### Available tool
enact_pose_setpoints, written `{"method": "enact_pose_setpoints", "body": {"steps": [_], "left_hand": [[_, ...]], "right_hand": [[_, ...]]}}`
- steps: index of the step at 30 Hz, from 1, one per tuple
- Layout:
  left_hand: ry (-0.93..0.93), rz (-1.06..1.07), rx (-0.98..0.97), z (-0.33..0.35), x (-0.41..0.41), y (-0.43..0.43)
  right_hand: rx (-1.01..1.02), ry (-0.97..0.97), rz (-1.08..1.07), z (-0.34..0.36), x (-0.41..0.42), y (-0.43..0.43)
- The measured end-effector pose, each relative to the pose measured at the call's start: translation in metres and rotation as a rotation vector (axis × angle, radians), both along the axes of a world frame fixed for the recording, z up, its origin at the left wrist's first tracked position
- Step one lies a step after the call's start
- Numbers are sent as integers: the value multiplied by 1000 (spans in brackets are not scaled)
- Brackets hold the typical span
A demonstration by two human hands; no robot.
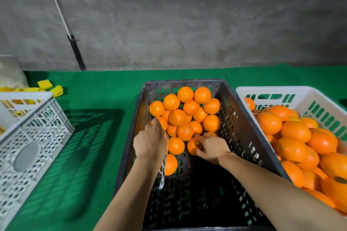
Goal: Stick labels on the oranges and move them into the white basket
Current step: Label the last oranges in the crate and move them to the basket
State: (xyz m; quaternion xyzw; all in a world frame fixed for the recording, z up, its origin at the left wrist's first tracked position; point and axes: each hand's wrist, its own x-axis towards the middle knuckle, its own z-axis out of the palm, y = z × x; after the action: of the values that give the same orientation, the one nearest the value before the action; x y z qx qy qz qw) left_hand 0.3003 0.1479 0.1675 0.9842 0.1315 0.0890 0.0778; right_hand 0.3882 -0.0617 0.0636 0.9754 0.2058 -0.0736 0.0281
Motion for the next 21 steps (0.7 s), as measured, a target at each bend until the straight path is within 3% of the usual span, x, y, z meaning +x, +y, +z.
{"method": "enact_pose_setpoints", "body": {"steps": [2, 5, 9, 17, 21], "left_hand": [[3, -4, 18, 0, -1, -1], [1, -24, 29, 0, -2, -2], [-37, -36, 25, 0, -2, -2], [-77, -35, 2, 6, -3, 1], [-94, -3, 6, 9, -4, 2]], "right_hand": [[-93, -65, -45, -2, 4, 4], [-226, -15, -99, -6, 8, 8], [-285, -33, -87, -6, 14, 13], [-115, 29, -89, 7, 9, 23], [165, 206, -339, 39, -12, 34]]}}
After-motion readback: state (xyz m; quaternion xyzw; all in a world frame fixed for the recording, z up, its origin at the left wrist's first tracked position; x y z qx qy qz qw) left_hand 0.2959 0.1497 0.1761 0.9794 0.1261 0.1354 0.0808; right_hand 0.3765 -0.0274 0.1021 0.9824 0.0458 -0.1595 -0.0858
